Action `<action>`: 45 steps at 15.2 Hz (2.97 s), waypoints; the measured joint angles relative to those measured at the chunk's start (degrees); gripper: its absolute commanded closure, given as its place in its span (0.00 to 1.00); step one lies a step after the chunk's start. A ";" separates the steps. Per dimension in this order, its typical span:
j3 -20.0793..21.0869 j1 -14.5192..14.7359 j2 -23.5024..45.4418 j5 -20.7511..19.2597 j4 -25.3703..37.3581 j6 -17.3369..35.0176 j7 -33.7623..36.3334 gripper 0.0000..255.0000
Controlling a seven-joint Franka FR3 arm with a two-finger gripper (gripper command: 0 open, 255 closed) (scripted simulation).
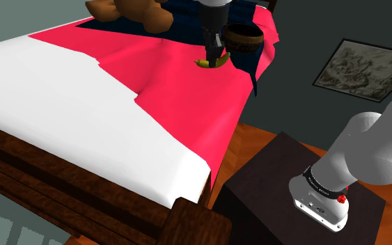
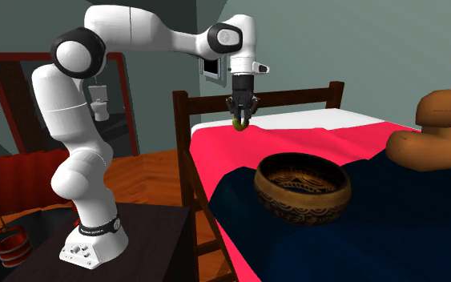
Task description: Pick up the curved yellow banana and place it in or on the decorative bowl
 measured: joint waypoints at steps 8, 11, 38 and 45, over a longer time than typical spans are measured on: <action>0.25 0.13 1.48 -0.29 8.01 -6.56 -0.55 1.00; 0.33 0.17 2.13 -0.45 11.05 -8.95 -0.80 1.00; -10.92 -11.67 10.53 -1.96 28.30 -13.88 -25.10 1.00; -14.57 -16.97 19.87 -1.10 41.17 -15.94 -34.23 1.00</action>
